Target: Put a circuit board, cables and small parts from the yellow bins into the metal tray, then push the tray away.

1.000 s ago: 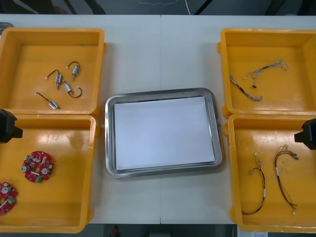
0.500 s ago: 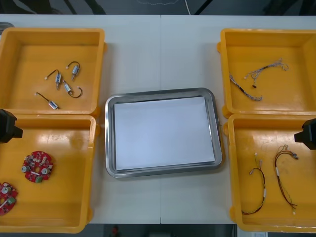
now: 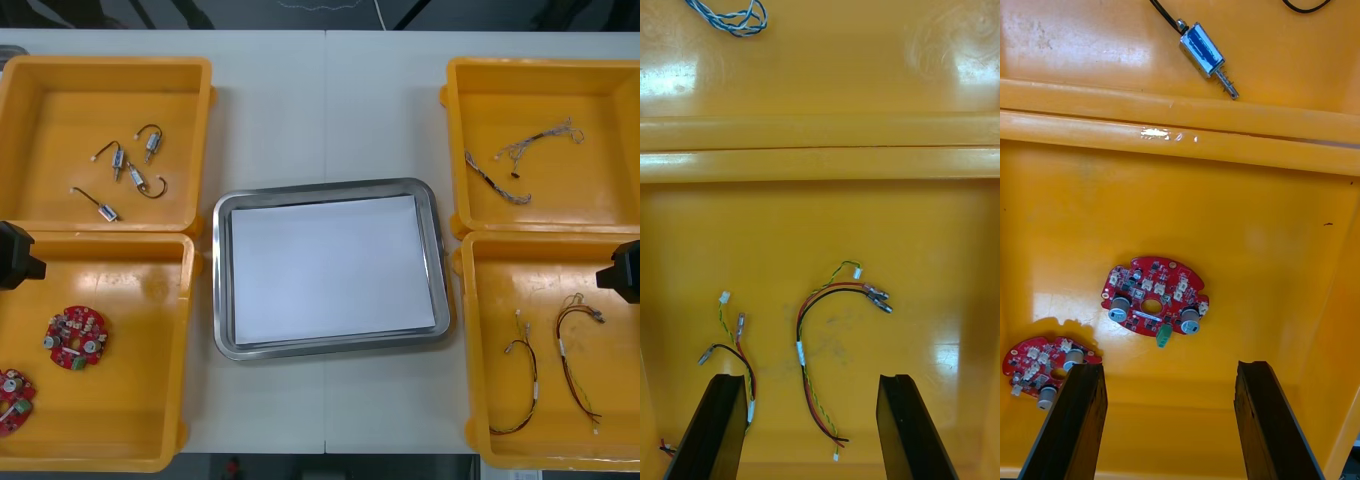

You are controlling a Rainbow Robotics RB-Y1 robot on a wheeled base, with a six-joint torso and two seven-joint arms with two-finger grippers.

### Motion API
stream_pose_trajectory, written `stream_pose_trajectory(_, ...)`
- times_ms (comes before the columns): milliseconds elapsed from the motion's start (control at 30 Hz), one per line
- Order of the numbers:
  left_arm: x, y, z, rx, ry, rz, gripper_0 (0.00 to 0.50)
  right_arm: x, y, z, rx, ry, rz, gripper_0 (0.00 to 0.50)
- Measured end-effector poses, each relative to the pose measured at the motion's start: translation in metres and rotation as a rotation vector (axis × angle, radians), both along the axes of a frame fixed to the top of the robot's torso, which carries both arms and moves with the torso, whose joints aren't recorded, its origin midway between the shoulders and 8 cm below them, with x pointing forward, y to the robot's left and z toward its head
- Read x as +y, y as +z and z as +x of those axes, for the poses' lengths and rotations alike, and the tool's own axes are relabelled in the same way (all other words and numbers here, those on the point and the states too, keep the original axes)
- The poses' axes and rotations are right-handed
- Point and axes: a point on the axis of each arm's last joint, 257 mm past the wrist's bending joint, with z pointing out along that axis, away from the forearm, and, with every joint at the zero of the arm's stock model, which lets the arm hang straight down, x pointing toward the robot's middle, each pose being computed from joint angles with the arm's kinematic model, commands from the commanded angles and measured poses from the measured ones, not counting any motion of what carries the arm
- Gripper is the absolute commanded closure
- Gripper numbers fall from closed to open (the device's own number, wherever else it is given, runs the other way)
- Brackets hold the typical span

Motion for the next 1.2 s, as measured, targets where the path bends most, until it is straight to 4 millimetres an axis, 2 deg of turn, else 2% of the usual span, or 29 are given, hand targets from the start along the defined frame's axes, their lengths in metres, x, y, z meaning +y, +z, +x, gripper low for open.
stream_pose_trajectory(1200,0.0,0.0,0.0,0.0,0.0,0.0,0.0,0.0,0.0,0.0,0.0,0.0,0.0,0.0)
